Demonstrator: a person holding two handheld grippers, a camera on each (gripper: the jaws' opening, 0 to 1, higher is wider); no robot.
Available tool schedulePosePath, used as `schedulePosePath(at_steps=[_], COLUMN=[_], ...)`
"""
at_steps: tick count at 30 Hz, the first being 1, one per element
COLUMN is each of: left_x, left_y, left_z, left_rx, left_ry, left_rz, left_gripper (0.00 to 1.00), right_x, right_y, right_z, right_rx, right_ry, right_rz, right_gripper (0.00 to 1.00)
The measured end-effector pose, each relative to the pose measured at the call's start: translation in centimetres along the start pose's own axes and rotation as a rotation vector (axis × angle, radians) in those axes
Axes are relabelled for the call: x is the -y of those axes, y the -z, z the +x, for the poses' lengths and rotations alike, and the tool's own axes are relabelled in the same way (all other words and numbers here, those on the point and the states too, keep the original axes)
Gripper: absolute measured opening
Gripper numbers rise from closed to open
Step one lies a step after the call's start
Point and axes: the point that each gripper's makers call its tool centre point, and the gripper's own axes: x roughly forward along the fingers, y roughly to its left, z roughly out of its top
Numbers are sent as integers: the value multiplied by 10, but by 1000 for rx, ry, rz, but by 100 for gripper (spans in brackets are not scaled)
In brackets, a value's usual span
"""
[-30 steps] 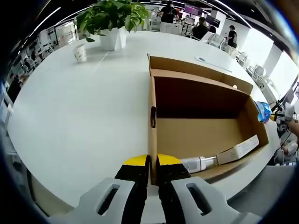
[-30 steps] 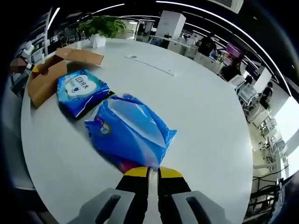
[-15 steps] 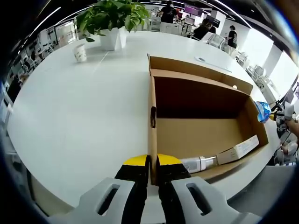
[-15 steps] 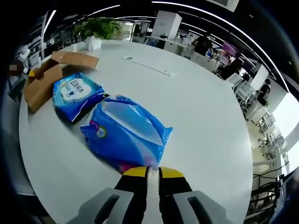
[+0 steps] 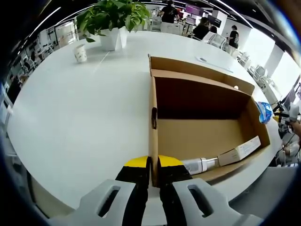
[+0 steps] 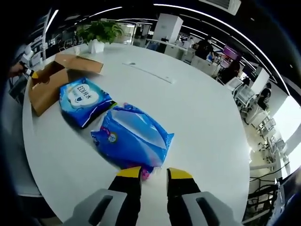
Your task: Operate the shoe box by opening the lid, removing the specified soft item, and placing it in the target area until the item is outside and the box remains undamaged.
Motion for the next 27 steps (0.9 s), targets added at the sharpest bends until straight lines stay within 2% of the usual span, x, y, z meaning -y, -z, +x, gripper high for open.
schedulePosePath(at_steps=[8, 14, 23, 27], left_x=[0, 0, 0, 0], left_y=[0, 1, 1, 1], left_z=[0, 2, 1, 1], left_rx=[0, -5, 3, 3], left_ry=[0, -2, 1, 0], left_rz=[2, 5, -15, -17], left_gripper=[3, 3, 3, 3], right_x=[-10, -29, -73, -100], right_y=[-13, -32, -70, -90], right_z=[-16, -28, -36, -39], right_rx=[5, 24, 50, 80], right_ry=[-12, -53, -167, -244], right_rz=[-24, -70, -155, -208], right_gripper=[25, 30, 32, 32])
